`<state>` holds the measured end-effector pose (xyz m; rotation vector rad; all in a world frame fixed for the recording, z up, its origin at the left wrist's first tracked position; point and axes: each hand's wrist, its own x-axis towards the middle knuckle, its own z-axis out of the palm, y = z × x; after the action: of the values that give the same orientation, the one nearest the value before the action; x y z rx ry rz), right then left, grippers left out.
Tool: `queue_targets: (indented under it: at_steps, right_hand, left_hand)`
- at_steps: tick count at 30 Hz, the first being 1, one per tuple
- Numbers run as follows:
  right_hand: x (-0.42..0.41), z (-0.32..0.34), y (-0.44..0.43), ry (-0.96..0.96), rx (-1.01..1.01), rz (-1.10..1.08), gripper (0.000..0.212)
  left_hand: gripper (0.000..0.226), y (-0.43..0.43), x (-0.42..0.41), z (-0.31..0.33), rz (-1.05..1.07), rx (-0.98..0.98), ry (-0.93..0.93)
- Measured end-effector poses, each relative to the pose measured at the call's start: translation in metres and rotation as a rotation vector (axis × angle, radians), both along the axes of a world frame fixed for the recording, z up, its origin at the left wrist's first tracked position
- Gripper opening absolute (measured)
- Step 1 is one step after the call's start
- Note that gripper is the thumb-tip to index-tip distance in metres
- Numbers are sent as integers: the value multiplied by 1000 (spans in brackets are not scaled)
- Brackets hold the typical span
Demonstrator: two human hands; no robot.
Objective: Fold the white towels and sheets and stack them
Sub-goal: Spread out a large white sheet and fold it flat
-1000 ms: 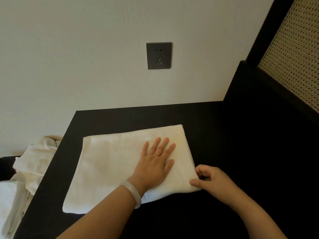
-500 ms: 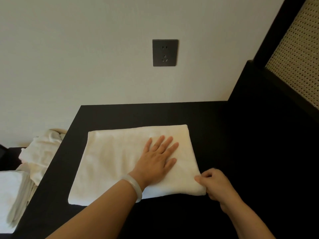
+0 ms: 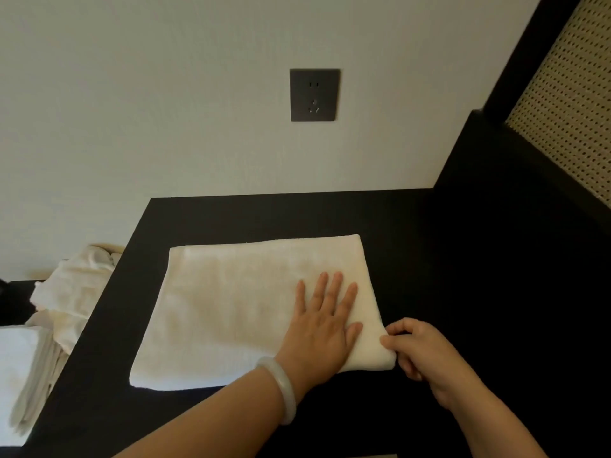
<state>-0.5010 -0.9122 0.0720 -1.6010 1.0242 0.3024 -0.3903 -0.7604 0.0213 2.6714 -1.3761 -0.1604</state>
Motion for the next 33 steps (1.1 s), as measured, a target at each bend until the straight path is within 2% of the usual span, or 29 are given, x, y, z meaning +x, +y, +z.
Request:
queue_targets:
  at_steps: [3,6,8,9,11,12,13,15,17,19,21,23,25,28,33]
  right_hand:
    - [3,1,6,0,-199,3,19]
    - [1,3,4,129,-264,115,25]
    - [7,7,3,191,-464,189,26]
    - [13,8,6,146,-648,169,25]
    - [24,3,21,-117,-1015,141,22]
    - [28,-3,32,-212,-1123,179,33]
    - [30,-12,41,-236,-1174,305,46]
    - [27,-38,48,-174,-1118,551,56]
    - [24,-52,39,-90,-1080,559,56]
    - [26,-49,40,-32,-1211,523,58]
    - [41,-36,57,-103,-1334,515,57]
    - [57,-33,77,-251,-1331,614,56]
    - [64,-38,86,-232,-1269,751,57]
    - [68,-49,75,-145,-1194,722,60]
    - [63,-51,54,25,-1292,611,71]
  left_hand:
    - [67,-1,-2,0,-1,21,-8]
    - [67,-1,-2,2,3,35,-1]
    - [67,-1,-1,5,3,35,15]
    - [66,0,-1,6,-1,34,29]
    - [65,0,-3,8,-2,23,46]
    - [64,0,-4,9,5,8,44]
    - [64,2,-4,10,12,-11,35]
    - [65,11,0,12,32,-25,1]
    - [62,28,11,10,101,-4,-44]
    - [61,48,21,8,198,38,-83]
    - [60,56,26,7,244,57,-85]
    - [61,54,26,7,245,38,-60]
    - [64,54,26,5,233,17,-58]
    - [64,74,35,4,247,2,-82]
    - [59,130,59,9,447,42,-57]
